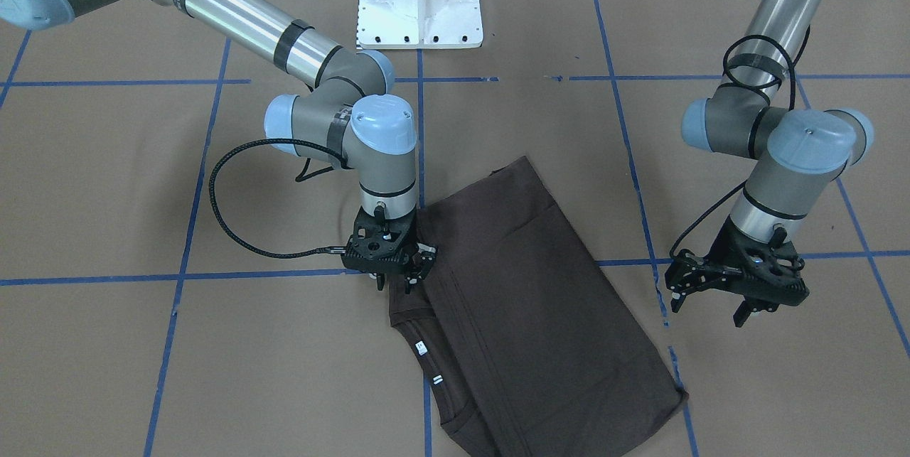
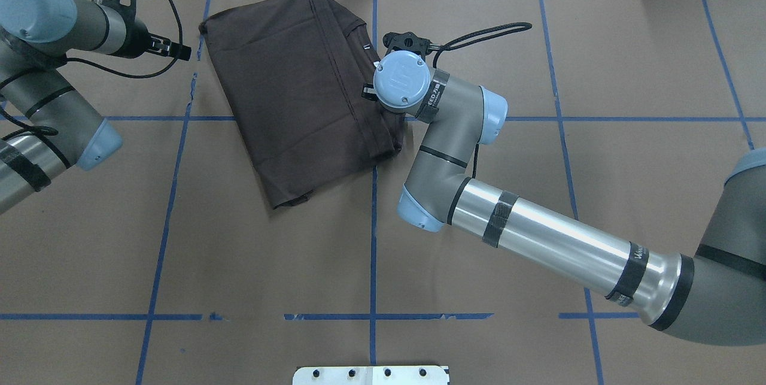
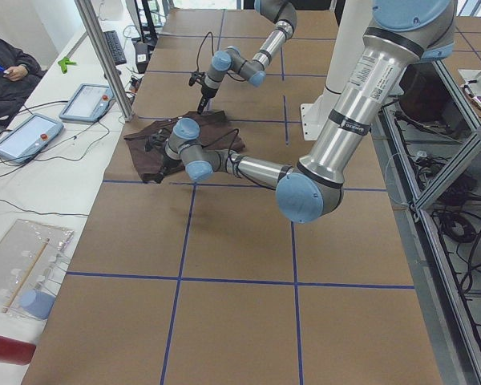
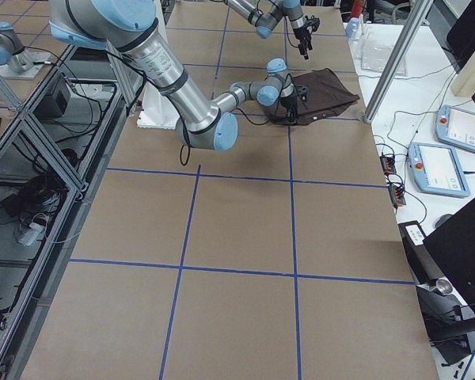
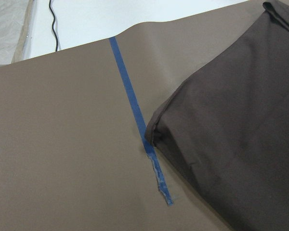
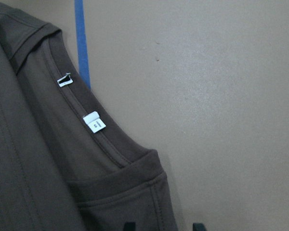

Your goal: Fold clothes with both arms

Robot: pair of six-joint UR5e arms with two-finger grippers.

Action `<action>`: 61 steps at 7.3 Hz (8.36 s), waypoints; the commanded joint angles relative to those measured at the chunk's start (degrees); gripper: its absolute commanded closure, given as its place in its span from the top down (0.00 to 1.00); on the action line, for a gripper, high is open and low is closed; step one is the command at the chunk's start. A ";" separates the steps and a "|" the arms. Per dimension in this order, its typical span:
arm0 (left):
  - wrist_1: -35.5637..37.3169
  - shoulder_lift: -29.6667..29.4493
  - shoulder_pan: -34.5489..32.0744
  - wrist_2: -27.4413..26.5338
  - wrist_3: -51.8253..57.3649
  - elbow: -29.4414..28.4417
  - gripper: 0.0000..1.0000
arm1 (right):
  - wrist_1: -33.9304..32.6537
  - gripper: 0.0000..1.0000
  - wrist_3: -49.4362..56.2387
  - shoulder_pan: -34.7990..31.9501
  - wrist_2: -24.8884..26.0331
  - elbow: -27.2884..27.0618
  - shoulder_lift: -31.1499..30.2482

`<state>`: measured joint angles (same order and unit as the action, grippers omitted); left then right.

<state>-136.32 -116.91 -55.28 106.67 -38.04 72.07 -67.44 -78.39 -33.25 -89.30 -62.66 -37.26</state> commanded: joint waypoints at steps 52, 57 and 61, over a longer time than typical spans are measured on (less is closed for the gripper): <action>0.00 1.07 0.26 0.12 -0.46 1.84 1.00 | -26.42 0.00 9.01 25.08 21.72 -51.68 -35.94; 0.00 1.07 0.26 0.12 -0.46 1.84 1.00 | -26.42 0.00 -0.08 29.20 22.06 -54.49 -40.68; 0.00 1.07 0.26 0.38 -0.54 2.37 1.00 | -26.07 1.00 0.52 29.21 20.40 -58.85 -40.78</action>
<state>-136.33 -115.84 -55.02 106.88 -38.54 74.13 -93.76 -78.25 -3.95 -67.93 -118.36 -78.08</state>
